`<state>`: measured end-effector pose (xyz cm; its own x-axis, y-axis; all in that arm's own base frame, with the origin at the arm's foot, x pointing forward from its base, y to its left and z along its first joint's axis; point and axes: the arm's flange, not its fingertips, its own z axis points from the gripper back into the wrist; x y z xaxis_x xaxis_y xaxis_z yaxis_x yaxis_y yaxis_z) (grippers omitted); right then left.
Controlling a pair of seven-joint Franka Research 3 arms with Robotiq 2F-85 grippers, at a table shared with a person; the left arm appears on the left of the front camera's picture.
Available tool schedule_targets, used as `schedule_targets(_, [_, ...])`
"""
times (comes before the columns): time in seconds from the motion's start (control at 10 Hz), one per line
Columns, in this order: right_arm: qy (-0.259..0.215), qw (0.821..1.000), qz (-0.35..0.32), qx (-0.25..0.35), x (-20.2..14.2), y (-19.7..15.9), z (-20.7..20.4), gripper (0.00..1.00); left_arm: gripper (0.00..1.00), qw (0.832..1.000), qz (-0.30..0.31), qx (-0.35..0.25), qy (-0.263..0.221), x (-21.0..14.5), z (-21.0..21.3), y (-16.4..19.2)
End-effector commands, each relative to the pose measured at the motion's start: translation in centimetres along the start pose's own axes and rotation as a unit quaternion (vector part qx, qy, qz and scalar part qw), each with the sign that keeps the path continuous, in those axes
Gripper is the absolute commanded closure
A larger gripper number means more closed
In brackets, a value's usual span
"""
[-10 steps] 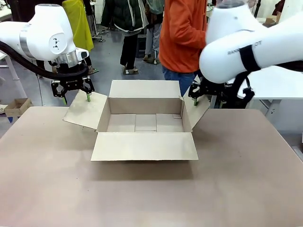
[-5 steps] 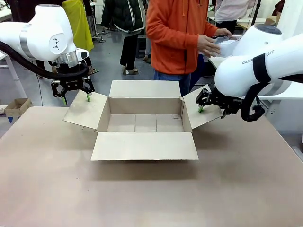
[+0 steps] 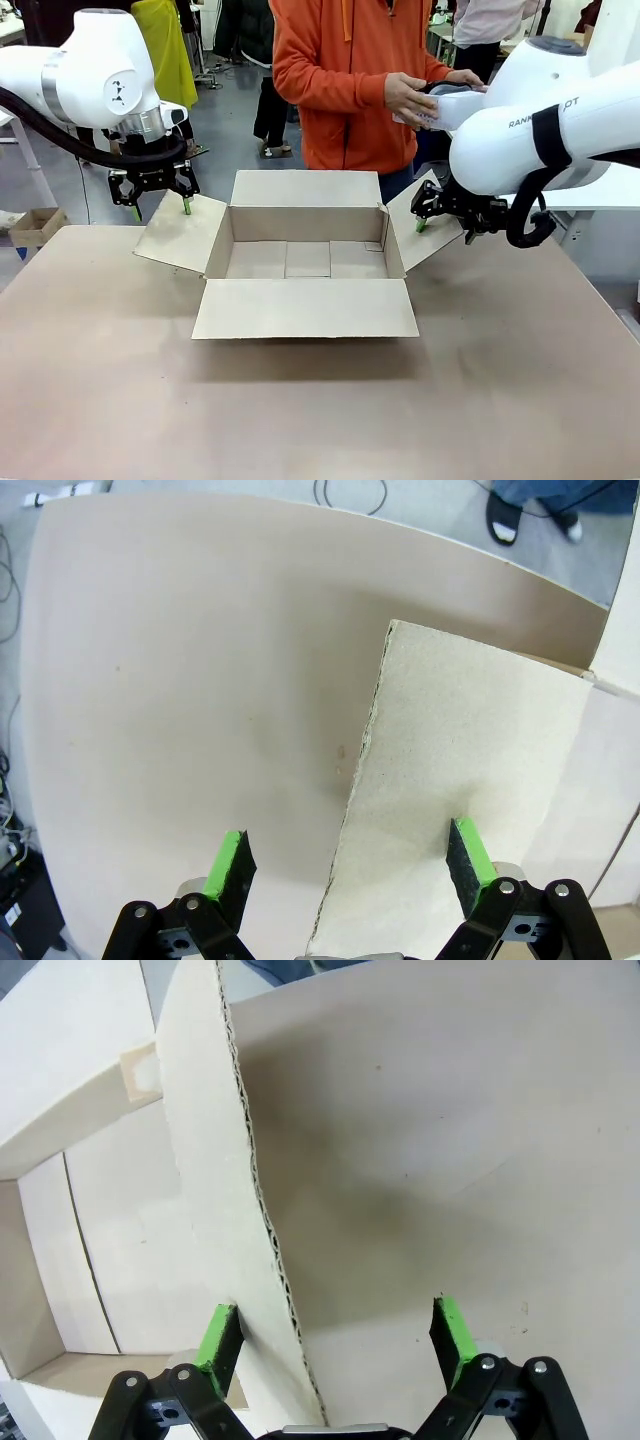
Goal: Pack the gift set into the box.
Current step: Lift both hands away from the flaps of the Package Box.
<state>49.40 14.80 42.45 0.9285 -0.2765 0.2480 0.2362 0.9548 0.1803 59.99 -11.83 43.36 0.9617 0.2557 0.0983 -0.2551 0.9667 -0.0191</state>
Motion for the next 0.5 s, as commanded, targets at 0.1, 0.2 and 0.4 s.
schedule_targets(0.1, [-0.004,1.0,-0.011,-0.014,0.12,0.34,0.2,0.0,0.0,1.0,0.005,0.009,-0.002,0.02,0.09,0.12])
schedule_targets(0.2, [-0.004,1.0,-0.011,-0.014,0.12,0.34,0.2,0.0,0.0,1.0,0.005,0.009,-0.002,0.02,0.09,0.12])
schedule_targets(0.4, [-0.004,1.0,-0.011,-0.014,0.12,0.34,0.2,0.0,0.0,1.0,0.005,0.009,-0.002,0.02,0.09,0.12])
